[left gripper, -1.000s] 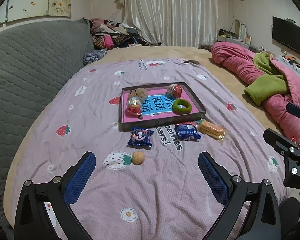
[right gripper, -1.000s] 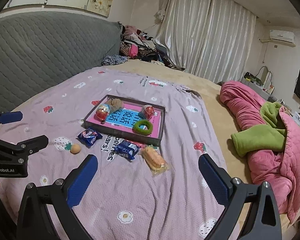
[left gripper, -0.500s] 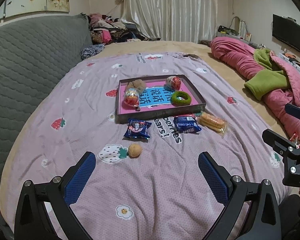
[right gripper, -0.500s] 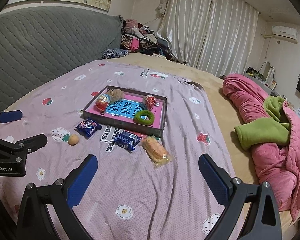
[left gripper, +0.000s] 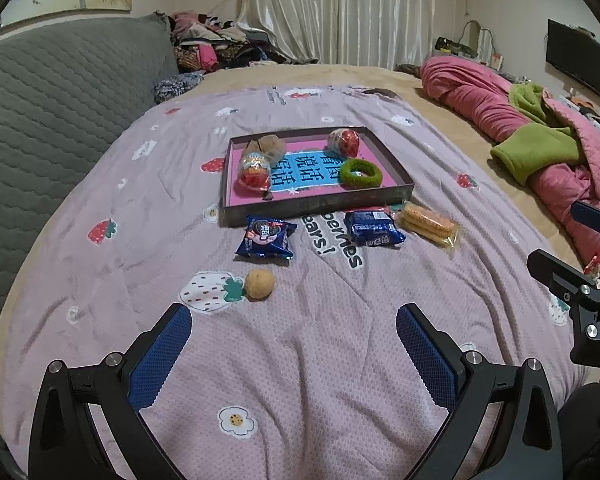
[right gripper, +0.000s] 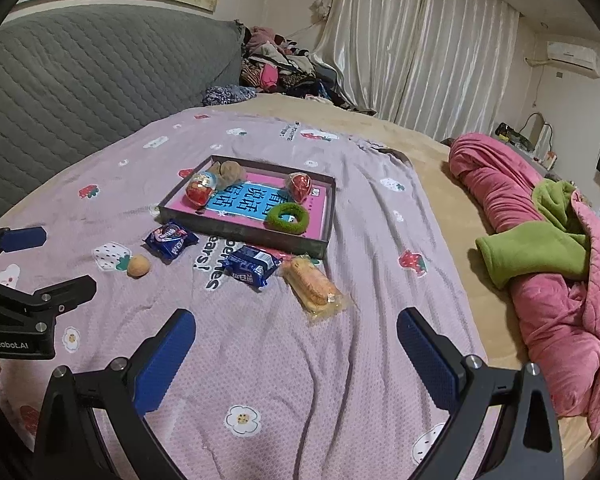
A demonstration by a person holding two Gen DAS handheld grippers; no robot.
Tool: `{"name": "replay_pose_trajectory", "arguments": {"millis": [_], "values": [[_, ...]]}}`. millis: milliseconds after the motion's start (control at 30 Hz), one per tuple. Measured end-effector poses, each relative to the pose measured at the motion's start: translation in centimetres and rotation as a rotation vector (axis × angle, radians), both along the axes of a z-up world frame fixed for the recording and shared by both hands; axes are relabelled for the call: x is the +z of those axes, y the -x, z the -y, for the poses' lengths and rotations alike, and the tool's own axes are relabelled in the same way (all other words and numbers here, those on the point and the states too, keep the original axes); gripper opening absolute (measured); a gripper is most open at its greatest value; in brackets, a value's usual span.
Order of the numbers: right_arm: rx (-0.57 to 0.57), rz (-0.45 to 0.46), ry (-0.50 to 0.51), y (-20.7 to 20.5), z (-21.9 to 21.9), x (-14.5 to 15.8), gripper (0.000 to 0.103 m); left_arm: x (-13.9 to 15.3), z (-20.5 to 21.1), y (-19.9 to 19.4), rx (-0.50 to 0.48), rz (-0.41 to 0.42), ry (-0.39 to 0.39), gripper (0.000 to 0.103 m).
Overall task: Organize objects
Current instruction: 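Move both tools toward the snack packs lying beside the tray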
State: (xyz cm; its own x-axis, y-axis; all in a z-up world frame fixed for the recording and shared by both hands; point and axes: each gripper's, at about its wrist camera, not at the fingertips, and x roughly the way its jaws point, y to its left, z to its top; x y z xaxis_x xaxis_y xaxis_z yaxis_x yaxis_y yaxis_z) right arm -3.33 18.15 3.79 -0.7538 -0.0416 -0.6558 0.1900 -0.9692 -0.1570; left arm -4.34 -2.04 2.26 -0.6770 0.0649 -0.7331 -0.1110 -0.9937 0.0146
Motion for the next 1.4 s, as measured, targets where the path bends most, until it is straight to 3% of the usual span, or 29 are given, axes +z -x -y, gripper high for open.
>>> {"name": "replay_pose_trajectory", "arguments": {"millis": [1400], "values": [[-0.019, 0.153, -0.046, 10.5, -2.2, -7.7, 0.102, -7.1, -0.3, 10.4, 0.007, 0.119, -0.008, 0.102]]}}
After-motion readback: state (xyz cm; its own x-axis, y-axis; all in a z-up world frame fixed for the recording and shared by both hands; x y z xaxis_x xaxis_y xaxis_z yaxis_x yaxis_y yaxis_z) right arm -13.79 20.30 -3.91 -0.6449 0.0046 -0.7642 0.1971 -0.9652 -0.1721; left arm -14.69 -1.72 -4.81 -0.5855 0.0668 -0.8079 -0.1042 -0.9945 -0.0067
